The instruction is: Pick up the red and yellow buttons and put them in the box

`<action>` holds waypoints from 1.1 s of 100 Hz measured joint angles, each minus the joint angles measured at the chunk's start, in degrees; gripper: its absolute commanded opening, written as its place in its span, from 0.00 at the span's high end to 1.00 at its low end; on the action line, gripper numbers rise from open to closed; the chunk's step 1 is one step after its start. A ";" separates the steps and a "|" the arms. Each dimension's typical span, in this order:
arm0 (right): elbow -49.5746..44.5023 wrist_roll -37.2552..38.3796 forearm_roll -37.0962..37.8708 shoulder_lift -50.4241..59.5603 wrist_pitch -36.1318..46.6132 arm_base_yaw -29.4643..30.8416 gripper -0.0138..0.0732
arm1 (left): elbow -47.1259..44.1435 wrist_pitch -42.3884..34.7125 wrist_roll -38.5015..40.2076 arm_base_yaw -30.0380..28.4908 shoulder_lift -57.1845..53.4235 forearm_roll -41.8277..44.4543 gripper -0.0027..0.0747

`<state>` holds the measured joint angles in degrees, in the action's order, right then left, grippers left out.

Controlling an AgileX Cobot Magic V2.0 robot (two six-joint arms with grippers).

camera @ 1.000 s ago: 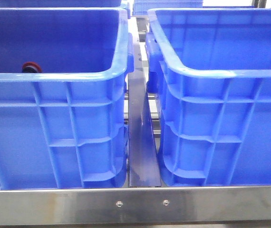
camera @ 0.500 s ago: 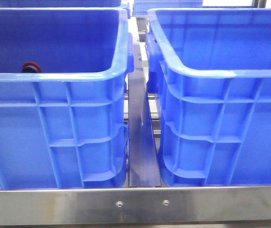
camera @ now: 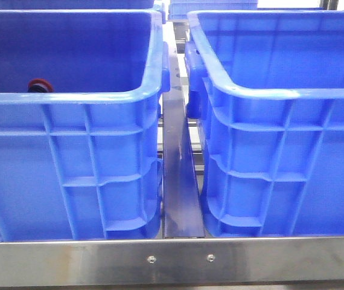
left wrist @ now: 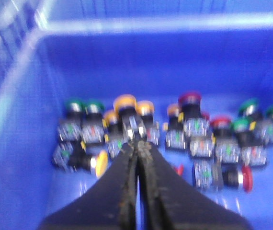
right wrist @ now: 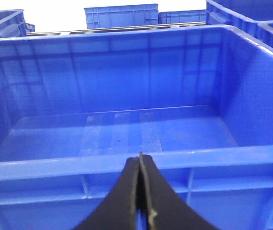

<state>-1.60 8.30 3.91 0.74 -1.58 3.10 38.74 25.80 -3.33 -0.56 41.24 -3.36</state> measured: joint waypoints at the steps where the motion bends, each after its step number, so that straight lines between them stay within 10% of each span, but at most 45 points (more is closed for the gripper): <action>1: 0.00 0.00 0.00 0.00 0.00 0.00 0.91 | 0.32 0.56 0.00 0.00 1.10 0.00 0.84; 26: 0.00 0.00 0.00 0.00 0.00 0.00 0.91 | 10.89 6.86 0.00 0.00 18.83 0.02 0.30; 110: 0.00 0.00 0.00 0.00 0.00 0.00 0.91 | 39.47 25.96 10.24 0.00 56.88 1.85 0.29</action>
<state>-1.60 8.30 3.91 0.74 -1.58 3.10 78.22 51.76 6.91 -0.56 98.12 -1.51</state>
